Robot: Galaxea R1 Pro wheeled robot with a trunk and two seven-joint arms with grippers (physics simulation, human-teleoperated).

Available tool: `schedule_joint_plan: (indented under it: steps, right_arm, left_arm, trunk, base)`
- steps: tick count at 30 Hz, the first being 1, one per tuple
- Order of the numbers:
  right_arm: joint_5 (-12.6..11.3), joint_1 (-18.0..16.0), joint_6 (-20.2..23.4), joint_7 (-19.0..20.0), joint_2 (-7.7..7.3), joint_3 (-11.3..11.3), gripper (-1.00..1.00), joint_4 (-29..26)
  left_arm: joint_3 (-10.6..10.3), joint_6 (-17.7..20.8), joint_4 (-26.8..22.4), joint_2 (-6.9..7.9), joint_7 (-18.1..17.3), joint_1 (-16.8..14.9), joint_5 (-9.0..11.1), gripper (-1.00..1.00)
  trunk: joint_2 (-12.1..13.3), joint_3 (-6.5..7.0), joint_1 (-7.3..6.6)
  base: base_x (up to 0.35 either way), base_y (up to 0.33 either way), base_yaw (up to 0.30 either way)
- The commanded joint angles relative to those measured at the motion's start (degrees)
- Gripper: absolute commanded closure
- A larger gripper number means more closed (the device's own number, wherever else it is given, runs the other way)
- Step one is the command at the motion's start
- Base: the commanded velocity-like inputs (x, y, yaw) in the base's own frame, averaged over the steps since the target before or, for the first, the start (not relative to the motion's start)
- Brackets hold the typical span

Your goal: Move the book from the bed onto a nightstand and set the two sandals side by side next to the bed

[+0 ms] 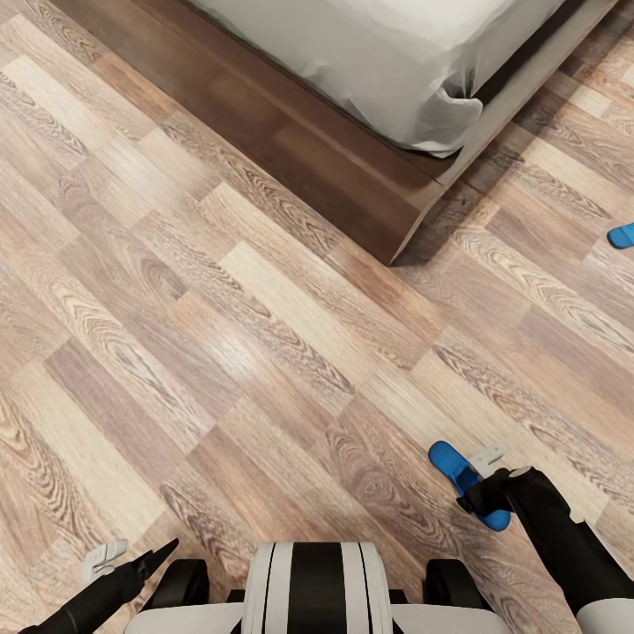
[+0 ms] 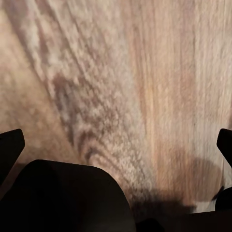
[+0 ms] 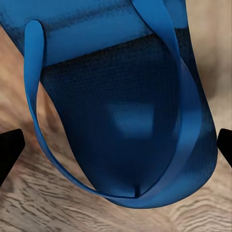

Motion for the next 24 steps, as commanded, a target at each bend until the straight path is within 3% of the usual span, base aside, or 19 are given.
schedule_joint_plan:
  steps: [1,9,10,24]
  right_arm:
    - [0.6,0.0,0.1,0.6,0.02,-0.1,-1.00,-0.1]
    - [0.7,0.0,0.1,0.5,0.03,0.1,-1.00,-0.1]
    - [0.7,0.0,0.1,0.5,0.03,0.1,1.00,-0.1]
    - [0.7,0.0,0.1,0.6,0.01,0.0,1.00,-0.1]
  left_arm:
    - [0.0,0.5,0.0,0.00,-0.1,0.0,0.4,-1.00]
    - [0.0,0.5,0.0,0.01,-0.1,0.0,0.4,-1.00]
    - [0.0,0.5,0.0,0.01,-0.1,0.0,0.4,-1.00]
    - [0.0,0.5,0.0,0.01,-0.1,0.0,0.4,-1.00]
  trunk:
    - [0.0,-0.03,-0.01]
    - [0.0,-0.03,-0.01]
    - [0.0,-0.03,-0.01]
    - [0.0,-0.03,-0.01]
  base:
    - [0.000,0.000,0.000]
    - [0.000,0.000,0.000]
    - [0.000,0.000,0.000]
    - [0.000,0.000,0.000]
